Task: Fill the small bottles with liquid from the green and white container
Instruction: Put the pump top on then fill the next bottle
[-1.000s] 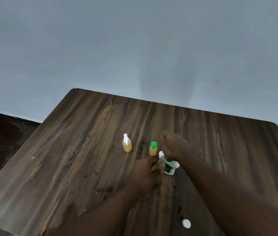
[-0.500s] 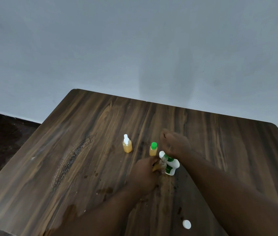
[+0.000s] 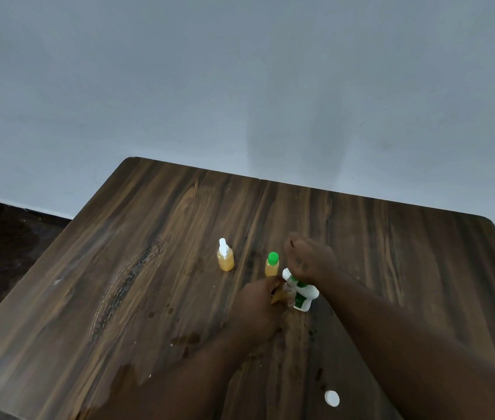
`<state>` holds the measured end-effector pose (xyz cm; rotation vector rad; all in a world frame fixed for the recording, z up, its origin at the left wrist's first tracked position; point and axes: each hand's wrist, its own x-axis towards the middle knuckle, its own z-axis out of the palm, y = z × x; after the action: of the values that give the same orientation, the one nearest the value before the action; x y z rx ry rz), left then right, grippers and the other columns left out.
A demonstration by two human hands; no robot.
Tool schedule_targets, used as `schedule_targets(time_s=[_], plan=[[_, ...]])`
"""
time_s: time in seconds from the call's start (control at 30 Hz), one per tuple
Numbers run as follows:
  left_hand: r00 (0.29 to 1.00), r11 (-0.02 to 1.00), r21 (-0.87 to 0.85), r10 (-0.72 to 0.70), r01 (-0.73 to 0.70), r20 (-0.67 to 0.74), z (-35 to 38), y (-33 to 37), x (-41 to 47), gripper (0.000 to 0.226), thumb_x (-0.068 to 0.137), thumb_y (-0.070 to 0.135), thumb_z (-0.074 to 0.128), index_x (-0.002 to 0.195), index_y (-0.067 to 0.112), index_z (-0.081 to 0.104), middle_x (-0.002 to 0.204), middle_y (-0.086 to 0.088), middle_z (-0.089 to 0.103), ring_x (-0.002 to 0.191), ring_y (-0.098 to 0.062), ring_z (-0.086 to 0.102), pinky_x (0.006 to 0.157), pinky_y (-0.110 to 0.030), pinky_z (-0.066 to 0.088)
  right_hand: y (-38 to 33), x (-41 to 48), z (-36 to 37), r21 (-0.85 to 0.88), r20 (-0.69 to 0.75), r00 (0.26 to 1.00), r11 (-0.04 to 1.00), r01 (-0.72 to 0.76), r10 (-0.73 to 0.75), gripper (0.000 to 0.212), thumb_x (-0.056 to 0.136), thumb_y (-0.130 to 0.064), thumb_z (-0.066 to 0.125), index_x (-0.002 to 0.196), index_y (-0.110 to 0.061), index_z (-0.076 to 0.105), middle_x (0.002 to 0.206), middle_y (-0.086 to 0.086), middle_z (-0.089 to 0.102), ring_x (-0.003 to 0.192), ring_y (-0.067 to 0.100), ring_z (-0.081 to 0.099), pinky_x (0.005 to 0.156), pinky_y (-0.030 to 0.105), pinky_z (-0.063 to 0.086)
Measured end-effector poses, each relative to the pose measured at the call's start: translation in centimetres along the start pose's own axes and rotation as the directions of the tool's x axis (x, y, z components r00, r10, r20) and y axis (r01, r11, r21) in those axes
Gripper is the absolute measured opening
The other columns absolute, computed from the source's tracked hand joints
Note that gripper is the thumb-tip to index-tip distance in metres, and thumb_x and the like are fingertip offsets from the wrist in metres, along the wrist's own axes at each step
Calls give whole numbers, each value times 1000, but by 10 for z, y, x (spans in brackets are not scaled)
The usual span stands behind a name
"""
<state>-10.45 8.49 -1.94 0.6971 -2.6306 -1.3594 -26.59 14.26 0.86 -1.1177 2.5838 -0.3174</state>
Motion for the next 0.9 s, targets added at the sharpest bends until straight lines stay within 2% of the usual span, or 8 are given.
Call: schedule_targets(time_s=[0.1, 0.23, 0.37, 0.47, 0.6, 0.77, 0.9], plan=[[1000, 999, -34, 7, -7, -17, 0, -1, 3, 10, 93, 33, 66, 101, 28, 70, 89, 17, 68, 85, 5, 62, 65, -8, 43, 1, 2, -2, 14, -15, 1000, 1000, -1, 1, 22, 101, -32, 29, 86, -21, 40, 71, -5, 48, 72, 22, 50, 67, 34, 36], [1000, 999, -34, 8, -8, -8, 1, -1, 0, 12, 94, 36, 65, 102, 27, 69, 91, 15, 69, 86, 4, 62, 65, -6, 43, 2, 1, 2, 24, 31, 999, 999, -40, 39, 20, 101, -31, 31, 88, -20, 43, 82, 0, 56, 72, 22, 50, 64, 33, 35], [999, 999, -37, 26, -27, -20, 1, -2, 1, 13, 93, 33, 67, 104, 25, 70, 92, 16, 69, 88, 6, 62, 68, -4, 42, 3, 3, -1, 60, -15, 999, 998, -34, 35, 22, 99, -34, 28, 85, -23, 40, 75, -4, 52, 72, 22, 50, 71, 35, 38], [1000, 999, -41, 13, -14, -10, 2, -2, 1, 11, 94, 33, 66, 102, 26, 70, 88, 17, 68, 86, 7, 62, 67, -5, 43, 5, 1, 5, 30, 27, 998, 998, -59, 58, 22, 100, -34, 29, 85, -23, 40, 81, -2, 56, 76, 24, 52, 74, 37, 39], [1000, 999, -53, 5, -5, -13, 3, -4, 2, 11, 94, 34, 66, 102, 28, 69, 89, 16, 68, 85, 7, 62, 67, -5, 43, 2, 2, -2, 37, -31, 1000, 999, -5, 6, 22, 101, -36, 29, 85, -24, 39, 73, -6, 49, 72, 20, 49, 75, 37, 38], [1000, 1000, -26, 15, -15, -7, 3, -6, 2, 11, 95, 37, 65, 102, 30, 69, 92, 15, 69, 88, 7, 61, 67, -5, 43, 5, 0, 2, -19, 12, 999, 999, -49, 49, 20, 99, -36, 31, 88, -23, 40, 84, -2, 56, 77, 22, 51, 79, 39, 39], [999, 998, -46, 33, -34, -22, 2, -4, 3, 12, 95, 35, 65, 102, 26, 70, 90, 14, 69, 86, 5, 62, 66, -7, 43, 2, 2, -5, -23, -18, 1000, 1000, 10, -11, 18, 100, -36, 33, 90, -23, 40, 82, -3, 54, 77, 22, 50, 82, 41, 40]])
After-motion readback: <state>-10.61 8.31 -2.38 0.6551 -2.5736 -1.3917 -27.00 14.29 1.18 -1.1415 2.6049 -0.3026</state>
